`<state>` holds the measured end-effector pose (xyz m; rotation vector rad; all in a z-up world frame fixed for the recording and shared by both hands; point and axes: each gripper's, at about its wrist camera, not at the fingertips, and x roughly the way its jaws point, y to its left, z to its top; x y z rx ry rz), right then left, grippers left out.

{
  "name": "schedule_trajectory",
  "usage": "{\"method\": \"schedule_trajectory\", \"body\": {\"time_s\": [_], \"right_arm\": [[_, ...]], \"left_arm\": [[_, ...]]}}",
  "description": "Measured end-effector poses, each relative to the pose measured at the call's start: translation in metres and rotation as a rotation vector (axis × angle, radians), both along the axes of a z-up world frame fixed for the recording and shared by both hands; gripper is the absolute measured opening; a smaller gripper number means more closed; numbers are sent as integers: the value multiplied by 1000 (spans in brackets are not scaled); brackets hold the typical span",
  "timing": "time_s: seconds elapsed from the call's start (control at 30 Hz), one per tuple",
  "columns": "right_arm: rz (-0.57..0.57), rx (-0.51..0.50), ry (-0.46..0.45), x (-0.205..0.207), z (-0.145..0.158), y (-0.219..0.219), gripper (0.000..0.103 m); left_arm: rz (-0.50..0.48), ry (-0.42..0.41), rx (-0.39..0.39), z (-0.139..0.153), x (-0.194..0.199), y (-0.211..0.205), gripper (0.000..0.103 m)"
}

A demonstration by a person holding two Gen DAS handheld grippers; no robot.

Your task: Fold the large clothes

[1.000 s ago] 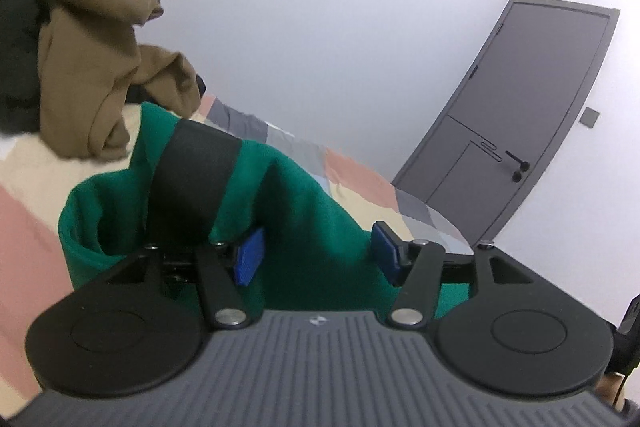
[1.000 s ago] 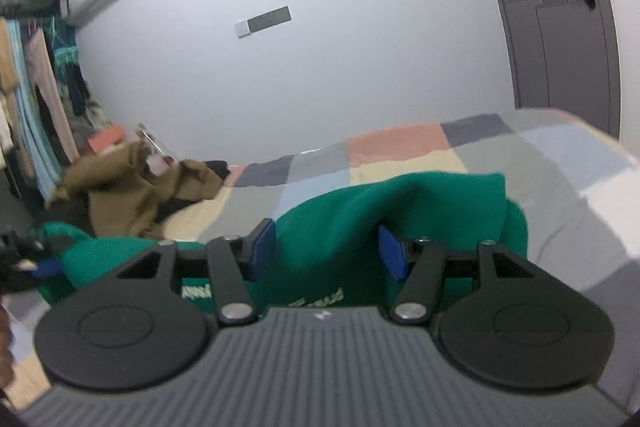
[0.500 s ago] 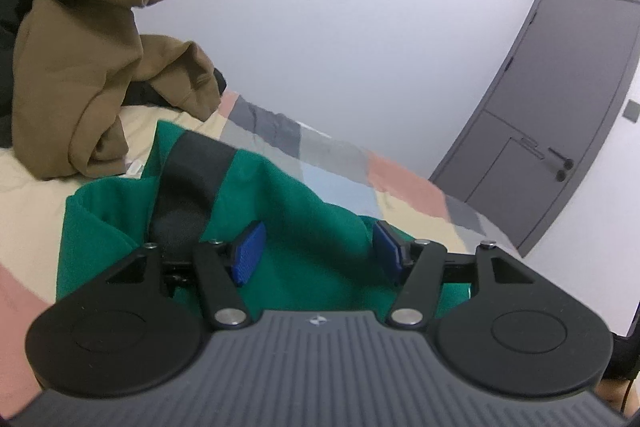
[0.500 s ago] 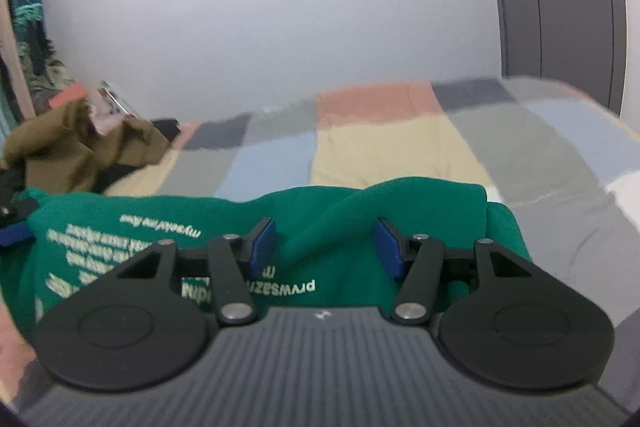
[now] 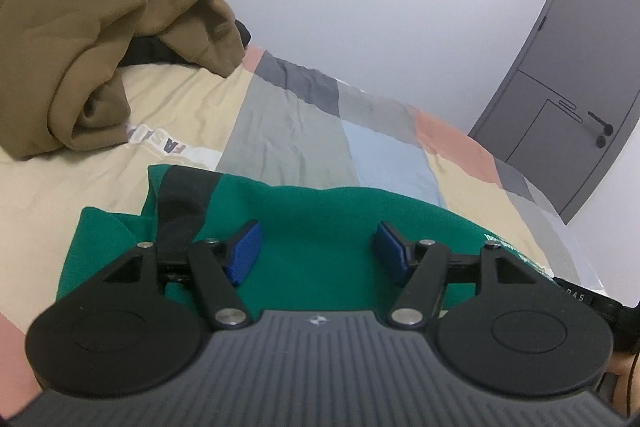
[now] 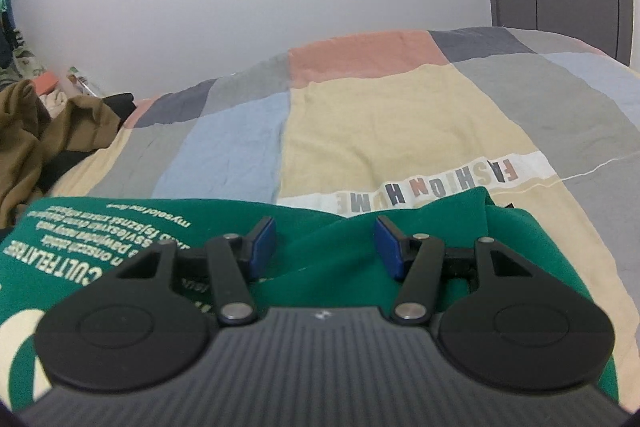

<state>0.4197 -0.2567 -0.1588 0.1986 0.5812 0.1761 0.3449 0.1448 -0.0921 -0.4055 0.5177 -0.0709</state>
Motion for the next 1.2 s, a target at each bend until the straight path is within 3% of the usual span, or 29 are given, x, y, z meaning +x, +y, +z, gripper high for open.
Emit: {"method": "schedule_trajectory", "body": {"time_s": [0.17,0.27,0.47,0.63,0.73,0.87,1.0,1.13,1.2], "right_arm": [[19,102,4,-9,6,-15,56],[27,200,15,-22,18,-28,57],[66,284,-10,-76,52,-29,59],[161,347,64,-124,63,-24,59],[201,395,139,-141,55,-21,60],[156,499,254,-145,34,-27,82],[48,627,362,-130,9,-42,82],[-36,692,380,-120,-8,-54,81],[-39,705,392,-114,-12,-54,80]], "left_arm": [[-44,-53,-8,16,-27,-1,83],[-54,-70,-47,26,-57,2,84],[-33,-26,-182,34,-111,13,84],[-17,15,-237,31,-140,9,84],[-3,55,-280,22,-150,10,85],[55,170,-403,-6,-151,23,85],[104,221,-503,-33,-139,41,83],[140,215,-659,-51,-129,57,83],[157,226,-692,-55,-124,62,75]]}}
